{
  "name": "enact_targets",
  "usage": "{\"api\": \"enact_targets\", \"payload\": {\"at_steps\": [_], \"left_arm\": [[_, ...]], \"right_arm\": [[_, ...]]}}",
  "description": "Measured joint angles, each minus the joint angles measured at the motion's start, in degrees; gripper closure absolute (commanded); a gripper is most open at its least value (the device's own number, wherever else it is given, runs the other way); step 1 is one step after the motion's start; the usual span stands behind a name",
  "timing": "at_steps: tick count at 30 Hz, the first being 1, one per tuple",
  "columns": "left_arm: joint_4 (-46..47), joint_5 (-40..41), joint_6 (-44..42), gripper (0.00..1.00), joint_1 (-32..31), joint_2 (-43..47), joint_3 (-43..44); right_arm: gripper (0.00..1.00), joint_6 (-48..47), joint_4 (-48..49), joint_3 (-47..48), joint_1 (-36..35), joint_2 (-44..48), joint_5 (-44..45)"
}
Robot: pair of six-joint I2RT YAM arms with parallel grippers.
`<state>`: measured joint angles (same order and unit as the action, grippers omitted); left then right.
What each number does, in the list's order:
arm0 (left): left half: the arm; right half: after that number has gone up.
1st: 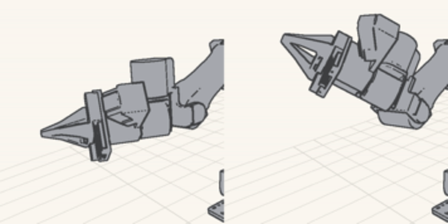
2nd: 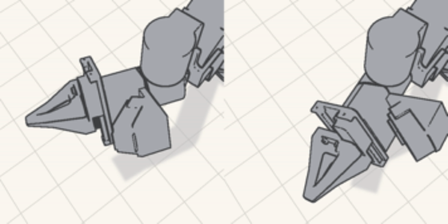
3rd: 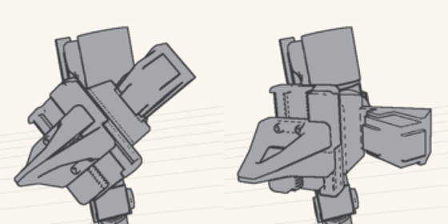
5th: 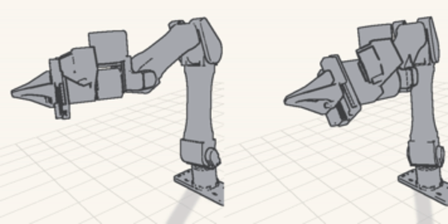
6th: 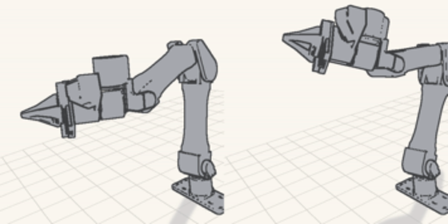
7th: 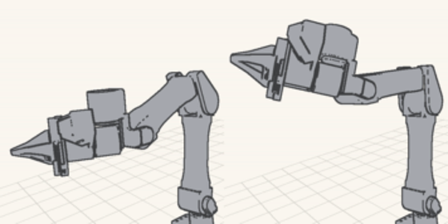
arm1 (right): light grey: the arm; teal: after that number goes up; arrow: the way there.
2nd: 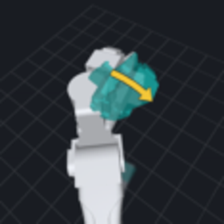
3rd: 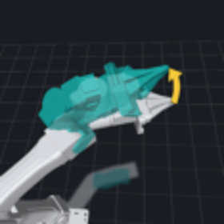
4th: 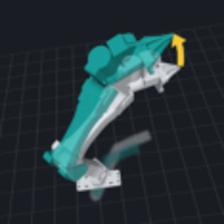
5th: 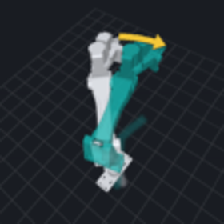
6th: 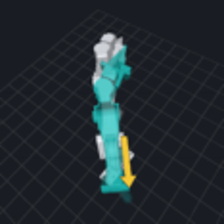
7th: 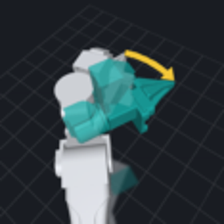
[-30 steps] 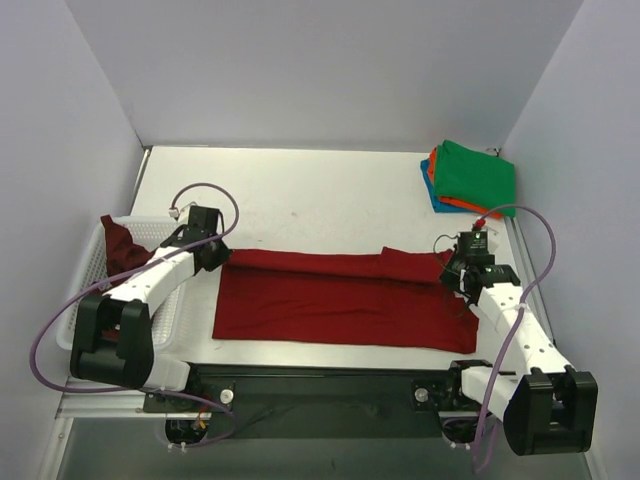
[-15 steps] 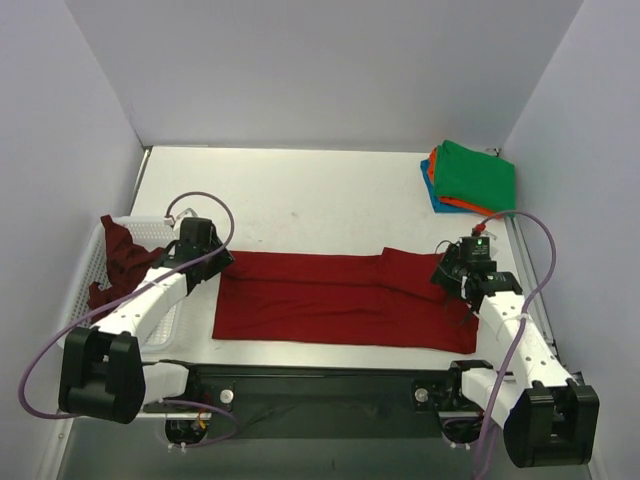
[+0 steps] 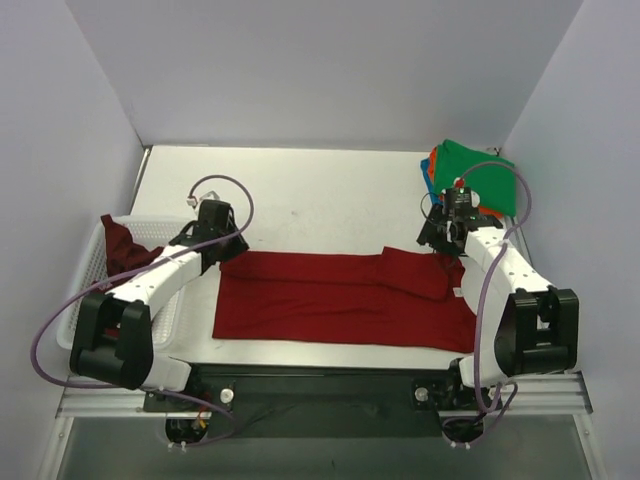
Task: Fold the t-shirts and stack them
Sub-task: Fold the other side of the tshirt into a rectangle
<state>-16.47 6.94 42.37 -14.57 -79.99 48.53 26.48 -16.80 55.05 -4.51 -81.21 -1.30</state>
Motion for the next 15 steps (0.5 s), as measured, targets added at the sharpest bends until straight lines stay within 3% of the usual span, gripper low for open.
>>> {"api": "enact_targets", "payload": {"at_steps": [7, 15], "left_arm": [[5.29, -2.43, -1.4, 0.48, -12.28, -9.73, 9.42], [13.79, -8.68, -4.13, 0.39, -23.32, -27.06, 24.02]], "right_arm": [[0.53, -0.46, -0.22, 2.25, 1.22, -4.94, 2.43], [0.54, -0.52, 1.05, 1.51, 9.99, -5.99, -1.27]]}}
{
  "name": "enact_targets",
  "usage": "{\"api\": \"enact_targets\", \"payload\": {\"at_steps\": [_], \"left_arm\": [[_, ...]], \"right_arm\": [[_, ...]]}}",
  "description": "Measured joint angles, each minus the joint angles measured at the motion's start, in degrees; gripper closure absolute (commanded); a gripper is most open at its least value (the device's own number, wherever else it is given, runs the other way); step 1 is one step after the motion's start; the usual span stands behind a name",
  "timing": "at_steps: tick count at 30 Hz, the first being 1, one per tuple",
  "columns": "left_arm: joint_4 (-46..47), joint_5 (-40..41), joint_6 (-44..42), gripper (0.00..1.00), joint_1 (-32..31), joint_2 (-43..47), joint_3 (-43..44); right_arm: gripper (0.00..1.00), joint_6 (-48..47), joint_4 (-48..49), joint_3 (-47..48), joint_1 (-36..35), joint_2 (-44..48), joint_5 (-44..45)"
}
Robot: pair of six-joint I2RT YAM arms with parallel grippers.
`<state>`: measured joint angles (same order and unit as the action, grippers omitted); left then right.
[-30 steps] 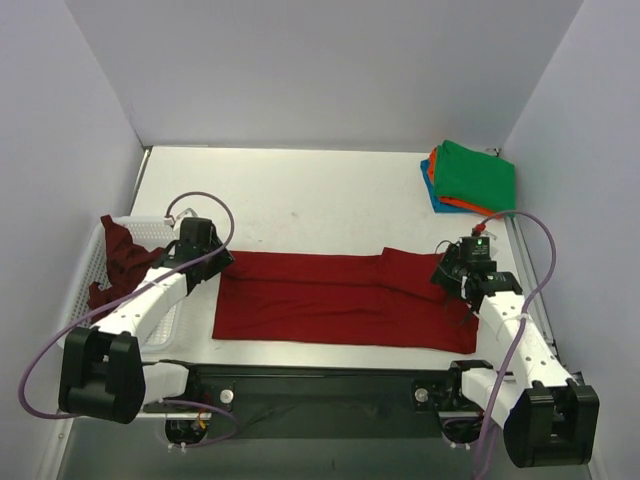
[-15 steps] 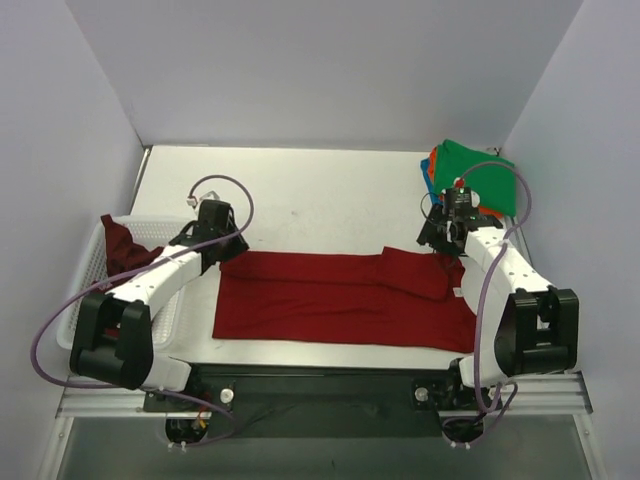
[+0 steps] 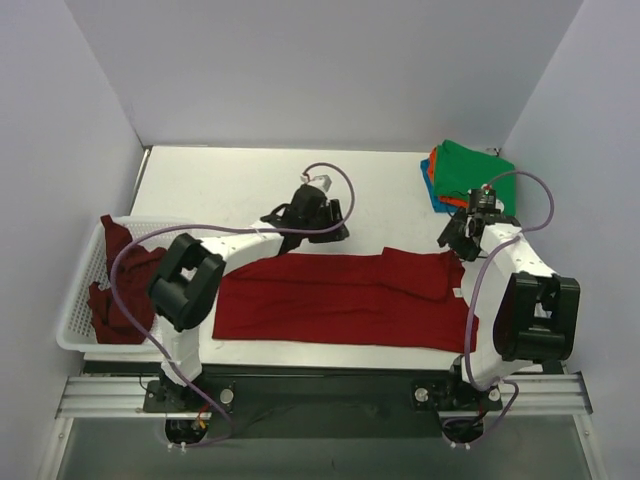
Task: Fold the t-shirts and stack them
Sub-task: Fold the other side of the tshirt into a rectangle
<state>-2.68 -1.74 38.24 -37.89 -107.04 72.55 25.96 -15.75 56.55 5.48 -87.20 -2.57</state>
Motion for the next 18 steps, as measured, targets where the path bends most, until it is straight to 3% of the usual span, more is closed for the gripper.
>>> {"api": "enact_targets", "payload": {"at_steps": [9, 18], "left_arm": [[6.38, -7.93, -1.46, 0.36, -5.64, -14.91, 12.48], [7.41, -12.02, -1.33, 0.36, -7.82, -21.4, 17.16]], "right_arm": [[0.53, 1.73, 2.69, -4.96, -0.26, -1.68, -4.35], [0.56, 2.56, 4.35, -8.26, -0.26, -1.18, -4.81]]}}
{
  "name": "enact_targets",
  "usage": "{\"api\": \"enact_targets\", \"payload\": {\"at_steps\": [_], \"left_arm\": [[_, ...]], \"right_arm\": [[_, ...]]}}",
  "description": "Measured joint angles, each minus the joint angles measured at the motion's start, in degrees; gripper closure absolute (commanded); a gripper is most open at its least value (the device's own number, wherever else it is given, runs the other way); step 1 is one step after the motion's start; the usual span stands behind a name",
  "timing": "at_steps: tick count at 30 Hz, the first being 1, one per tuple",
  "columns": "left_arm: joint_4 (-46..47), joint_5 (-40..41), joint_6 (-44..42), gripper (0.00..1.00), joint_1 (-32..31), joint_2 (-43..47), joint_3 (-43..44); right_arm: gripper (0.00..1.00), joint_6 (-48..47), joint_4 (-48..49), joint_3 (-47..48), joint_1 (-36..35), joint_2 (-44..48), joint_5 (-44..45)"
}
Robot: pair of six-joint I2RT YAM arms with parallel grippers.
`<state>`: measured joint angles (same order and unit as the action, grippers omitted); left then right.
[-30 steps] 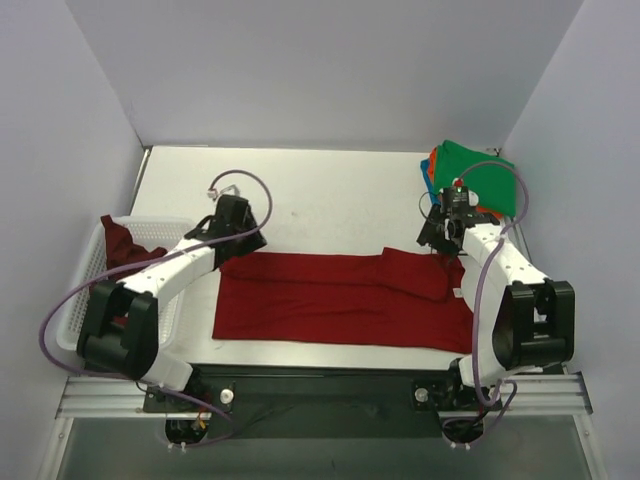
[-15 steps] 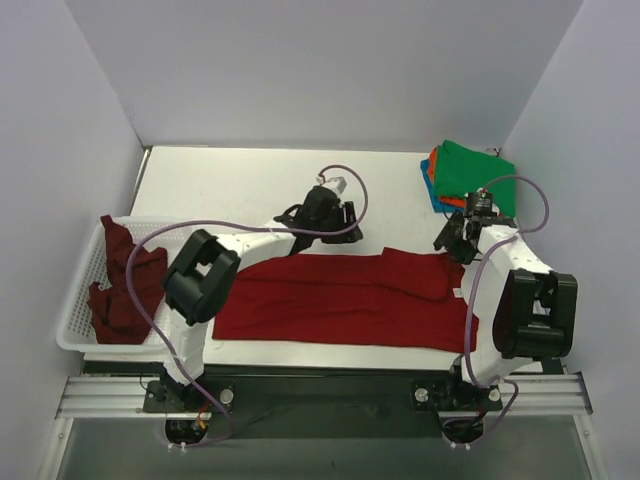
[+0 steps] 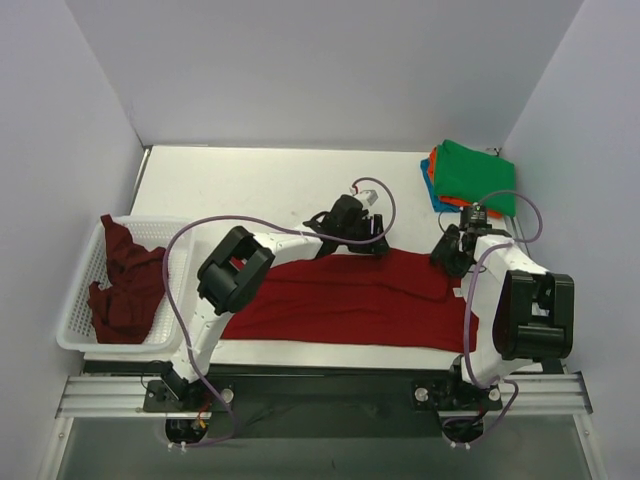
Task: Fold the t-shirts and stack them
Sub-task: Fold the other side of the tshirt into a rectangle
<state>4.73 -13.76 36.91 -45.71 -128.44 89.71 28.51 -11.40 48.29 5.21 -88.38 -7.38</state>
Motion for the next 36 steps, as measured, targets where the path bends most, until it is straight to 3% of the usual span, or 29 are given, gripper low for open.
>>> {"api": "enact_targets", "payload": {"at_steps": [6, 13, 14, 16, 18, 21, 23, 24, 27, 28, 36], "left_arm": [[0.15, -0.74, 0.2, 0.44, -1.11, -2.89, 4.39], [0.24, -1.73, 0.42, 0.64, -1.99, -4.13, 6.32], [0.22, -1.81, 0.37, 0.75, -2.12, -4.31, 6.58], [0.24, -1.88, 0.63, 0.78, -2.21, -4.68, 6.97], [0.2, -1.99, 0.68, 0.89, -2.25, -4.79, 6.99], [0.17, -1.95, 0.59, 0.92, -2.25, -4.81, 6.99], [0.13, -1.95, 0.57, 0.91, -2.25, -4.81, 6.99], [0.11, -1.9, 0.52, 0.8, -2.25, -4.81, 6.99], [-0.22, -1.36, 0.02, 0.7, -2.25, -4.81, 6.99], [-0.5, -0.9, -0.09, 0.61, -2.27, -4.81, 6.99], [-3.85, 3.19, -2.6, 0.59, -2.95, -4.81, 6.99]], "right_arm": [[0.64, 0.2, 0.37, -0.33, 0.0, 1.64, -0.07], [0.82, 0.15, 0.66, -0.94, 0.0, 3.23, -0.26], [0.86, 0.31, 0.63, -1.07, 0.0, 3.3, -0.42], [0.89, 0.17, 0.7, -1.31, 0.0, 3.48, -0.61], [0.92, 0.17, 0.68, -1.6, 0.0, 3.78, -0.7], [0.96, 0.17, 0.68, -1.92, 0.0, 4.37, -0.94], [0.99, 0.15, 0.66, -2.05, 0.0, 4.96, -1.03], [0.99, 0.15, 0.72, -2.19, 0.0, 5.31, -1.05], [0.99, 0.17, 0.74, -2.93, 0.0, 6.64, -1.11], [1.0, 0.17, 0.7, -3.39, 0.0, 7.3, -1.16], [1.0, 0.15, 0.37, -5.55, -0.87, 12.22, -1.66]]}}
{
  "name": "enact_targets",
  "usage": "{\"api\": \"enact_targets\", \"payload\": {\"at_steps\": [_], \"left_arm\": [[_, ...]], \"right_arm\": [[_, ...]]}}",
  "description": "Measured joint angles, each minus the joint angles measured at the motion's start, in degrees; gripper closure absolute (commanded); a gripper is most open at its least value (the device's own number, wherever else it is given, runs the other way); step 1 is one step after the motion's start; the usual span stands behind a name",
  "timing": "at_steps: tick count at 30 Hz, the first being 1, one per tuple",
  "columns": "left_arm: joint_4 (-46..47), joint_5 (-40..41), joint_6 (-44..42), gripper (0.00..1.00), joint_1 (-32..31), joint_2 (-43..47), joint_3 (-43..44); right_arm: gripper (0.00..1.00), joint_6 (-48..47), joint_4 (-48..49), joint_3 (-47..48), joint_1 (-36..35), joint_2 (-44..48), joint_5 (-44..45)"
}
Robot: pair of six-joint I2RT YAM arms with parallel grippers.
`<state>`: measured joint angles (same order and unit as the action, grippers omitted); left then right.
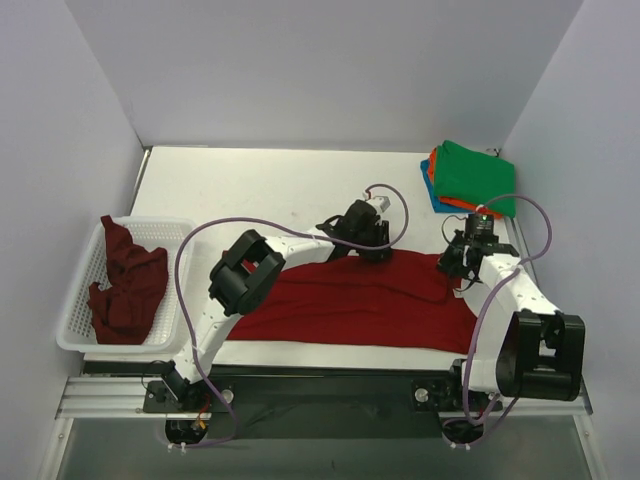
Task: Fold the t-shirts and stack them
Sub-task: Fold the other side of the tshirt into a rectangle
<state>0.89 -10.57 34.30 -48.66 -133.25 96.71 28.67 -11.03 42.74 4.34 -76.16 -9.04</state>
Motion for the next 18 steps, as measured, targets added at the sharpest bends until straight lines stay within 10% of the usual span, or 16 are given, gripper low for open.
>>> {"api": "enact_targets", "payload": {"at_steps": [9, 18], "left_arm": [[-1.81, 2.64, -1.11, 0.85, -0.52, 0.15, 0.0], [0.46, 2.58, -1.09, 0.89, -0.98, 4.52, -4.11]], "right_arm": [[1.0, 0.0, -0.42, -1.99, -1.44, 2.71, 0.07], [1.0, 0.02, -1.38, -3.8, -1.46, 6.25, 0.81]]}}
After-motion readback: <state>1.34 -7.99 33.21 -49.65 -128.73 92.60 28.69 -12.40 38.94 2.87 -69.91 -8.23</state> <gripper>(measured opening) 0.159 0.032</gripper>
